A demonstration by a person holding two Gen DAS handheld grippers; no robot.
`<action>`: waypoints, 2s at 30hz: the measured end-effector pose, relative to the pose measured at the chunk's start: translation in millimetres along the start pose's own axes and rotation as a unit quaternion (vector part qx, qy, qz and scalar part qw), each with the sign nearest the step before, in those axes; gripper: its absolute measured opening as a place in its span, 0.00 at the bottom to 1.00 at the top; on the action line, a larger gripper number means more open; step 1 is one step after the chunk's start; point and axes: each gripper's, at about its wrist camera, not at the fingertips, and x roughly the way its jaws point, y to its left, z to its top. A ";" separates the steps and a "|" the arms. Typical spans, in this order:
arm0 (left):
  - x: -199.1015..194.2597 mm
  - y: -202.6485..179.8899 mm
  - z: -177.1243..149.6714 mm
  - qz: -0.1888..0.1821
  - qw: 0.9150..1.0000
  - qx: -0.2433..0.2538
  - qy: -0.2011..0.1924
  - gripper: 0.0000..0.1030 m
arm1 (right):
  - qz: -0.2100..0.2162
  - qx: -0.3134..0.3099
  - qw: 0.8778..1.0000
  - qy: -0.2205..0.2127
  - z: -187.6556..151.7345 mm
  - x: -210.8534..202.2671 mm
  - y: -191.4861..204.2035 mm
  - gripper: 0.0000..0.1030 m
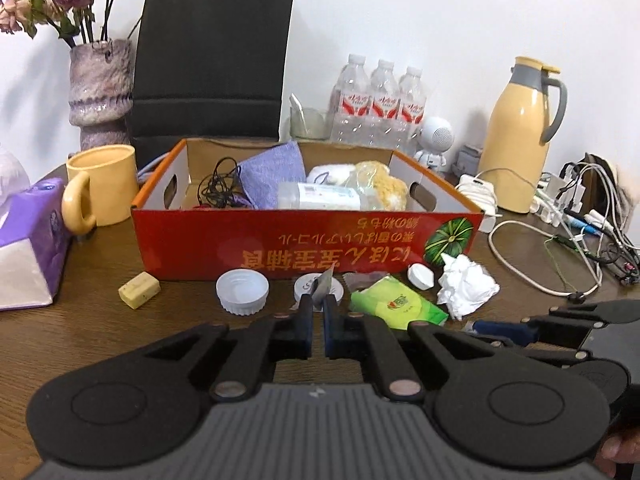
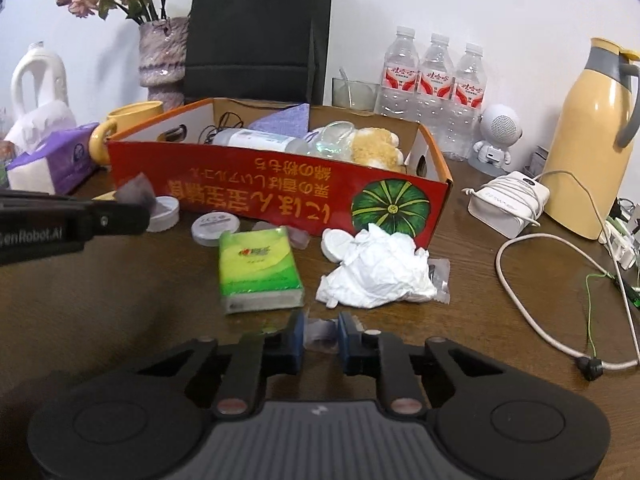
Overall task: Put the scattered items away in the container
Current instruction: 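Carry both held pieces over the box and open the left gripper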
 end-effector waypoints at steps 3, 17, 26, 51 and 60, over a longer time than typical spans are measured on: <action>-6.4 1.4 -1.0 -0.014 1.000 -0.008 0.001 0.05 | 0.019 0.038 0.999 -0.013 -1.8 -14.8 -9.1 0.12; -53.6 -1.5 7.2 -0.018 0.999 -0.022 -0.045 0.05 | 0.016 0.062 0.994 -0.091 -1.8 -77.8 -17.5 0.06; -75.9 -4.1 17.0 -0.029 0.996 -0.034 -0.074 0.05 | 0.040 0.101 0.983 -0.146 6.5 -112.2 -31.1 0.06; 95.1 49.4 139.5 0.062 0.997 -0.026 0.044 0.05 | 0.065 0.107 0.992 -0.006 174.4 53.6 -95.0 0.06; 143.5 56.3 126.5 0.048 0.987 -0.037 0.151 0.05 | 0.026 0.094 0.988 0.117 172.6 128.0 -86.3 0.06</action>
